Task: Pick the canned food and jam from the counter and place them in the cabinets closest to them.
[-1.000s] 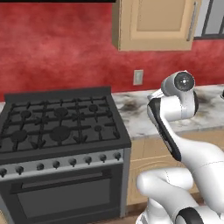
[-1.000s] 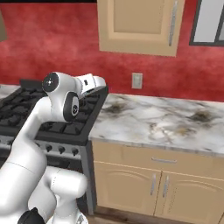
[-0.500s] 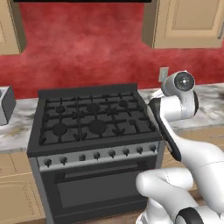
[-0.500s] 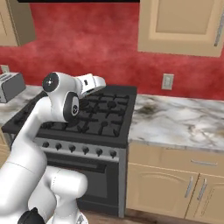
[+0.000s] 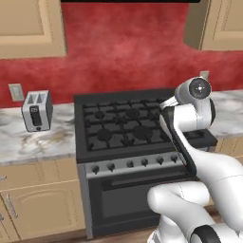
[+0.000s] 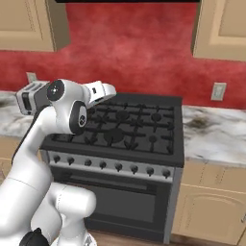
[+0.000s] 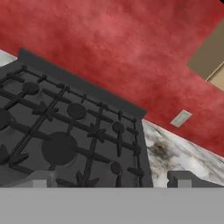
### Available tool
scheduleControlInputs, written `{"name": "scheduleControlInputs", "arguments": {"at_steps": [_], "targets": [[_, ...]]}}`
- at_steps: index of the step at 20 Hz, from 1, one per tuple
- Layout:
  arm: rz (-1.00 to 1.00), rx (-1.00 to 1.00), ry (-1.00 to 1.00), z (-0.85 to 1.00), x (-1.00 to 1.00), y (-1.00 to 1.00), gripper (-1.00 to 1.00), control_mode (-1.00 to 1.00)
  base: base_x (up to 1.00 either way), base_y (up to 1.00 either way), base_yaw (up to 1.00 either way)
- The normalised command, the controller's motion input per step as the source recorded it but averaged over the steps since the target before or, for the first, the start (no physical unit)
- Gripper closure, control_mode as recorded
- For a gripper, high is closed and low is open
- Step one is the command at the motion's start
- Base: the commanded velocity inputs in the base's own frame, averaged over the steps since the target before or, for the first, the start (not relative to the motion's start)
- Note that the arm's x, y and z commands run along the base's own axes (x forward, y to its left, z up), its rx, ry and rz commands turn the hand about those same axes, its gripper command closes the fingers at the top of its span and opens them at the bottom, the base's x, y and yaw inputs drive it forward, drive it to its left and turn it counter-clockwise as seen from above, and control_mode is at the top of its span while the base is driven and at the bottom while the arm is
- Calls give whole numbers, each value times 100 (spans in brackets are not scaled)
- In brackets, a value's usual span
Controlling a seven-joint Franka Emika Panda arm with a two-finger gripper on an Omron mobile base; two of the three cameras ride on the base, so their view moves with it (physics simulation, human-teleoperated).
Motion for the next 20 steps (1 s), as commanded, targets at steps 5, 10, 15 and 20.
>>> {"name": "scheduleControlInputs", "arguments": {"at_steps": [5,10,15,20], "targets": [[0,0,0,0,0,0,-100,100,-26,74,0],[0,0,0,0,0,0,-100,100,-22,73,0],[0,0,0,0,0,0,-100,100,-20,74,0],[0,0,0,0,0,0,-100,100,-14,78,0]]}}
